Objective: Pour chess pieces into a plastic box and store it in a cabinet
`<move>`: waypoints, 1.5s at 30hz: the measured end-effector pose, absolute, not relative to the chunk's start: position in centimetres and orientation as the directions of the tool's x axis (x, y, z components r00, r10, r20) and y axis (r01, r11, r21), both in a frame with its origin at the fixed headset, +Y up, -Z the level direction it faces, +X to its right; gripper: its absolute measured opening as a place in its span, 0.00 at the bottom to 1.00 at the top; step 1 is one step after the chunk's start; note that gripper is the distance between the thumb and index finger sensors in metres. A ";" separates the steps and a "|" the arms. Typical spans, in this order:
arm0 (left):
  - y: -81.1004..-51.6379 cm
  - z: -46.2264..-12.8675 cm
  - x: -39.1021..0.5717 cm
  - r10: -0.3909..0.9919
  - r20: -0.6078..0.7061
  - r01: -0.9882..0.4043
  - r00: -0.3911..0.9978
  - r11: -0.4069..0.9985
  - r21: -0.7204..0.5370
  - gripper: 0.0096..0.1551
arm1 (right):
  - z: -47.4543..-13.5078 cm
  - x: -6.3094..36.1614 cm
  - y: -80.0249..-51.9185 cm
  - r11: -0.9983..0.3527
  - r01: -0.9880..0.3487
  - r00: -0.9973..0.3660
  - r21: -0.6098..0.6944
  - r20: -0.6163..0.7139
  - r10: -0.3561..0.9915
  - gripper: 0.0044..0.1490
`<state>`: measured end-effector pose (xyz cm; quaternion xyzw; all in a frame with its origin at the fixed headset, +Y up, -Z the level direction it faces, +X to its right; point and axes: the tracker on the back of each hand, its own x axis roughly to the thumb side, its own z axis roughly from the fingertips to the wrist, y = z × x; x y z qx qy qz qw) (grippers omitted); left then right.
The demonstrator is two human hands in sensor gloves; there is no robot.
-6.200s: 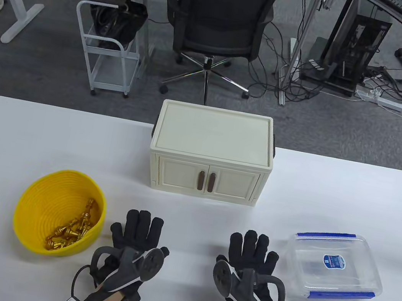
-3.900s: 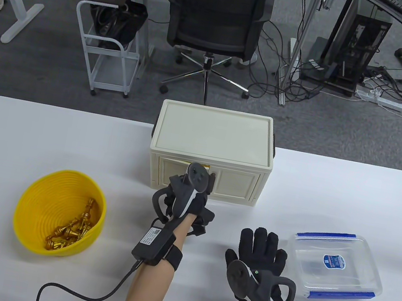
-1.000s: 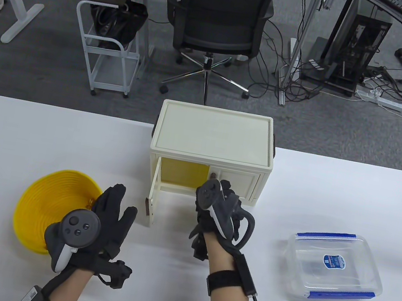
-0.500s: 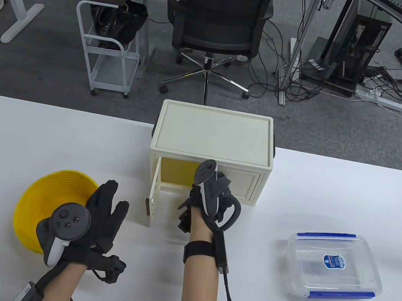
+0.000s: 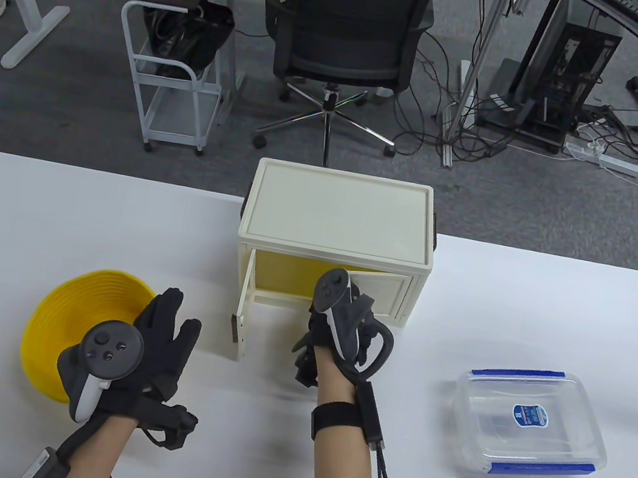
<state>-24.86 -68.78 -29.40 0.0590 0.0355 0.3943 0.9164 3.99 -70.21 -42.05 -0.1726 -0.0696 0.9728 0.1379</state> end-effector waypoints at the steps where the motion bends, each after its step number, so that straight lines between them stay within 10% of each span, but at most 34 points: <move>1: -68.8 -29.4 -24.9 0.725 -0.018 -0.717 0.688 0.684 0.136 0.42 | -41.7 4.3 -70.2 -0.953 -0.248 -0.909 -0.174 -0.298 0.291 0.36; 19: -68.8 -29.5 -24.9 0.719 -0.037 -0.709 0.694 0.692 0.135 0.42 | -35.4 12.7 -70.0 -0.904 -0.426 -0.894 0.038 -0.172 0.414 0.34; 45: -69.1 -29.6 -24.6 0.690 -0.047 -0.681 0.723 0.722 0.120 0.42 | -35.2 21.1 -70.8 -0.806 -0.586 -0.798 0.088 -0.234 0.555 0.31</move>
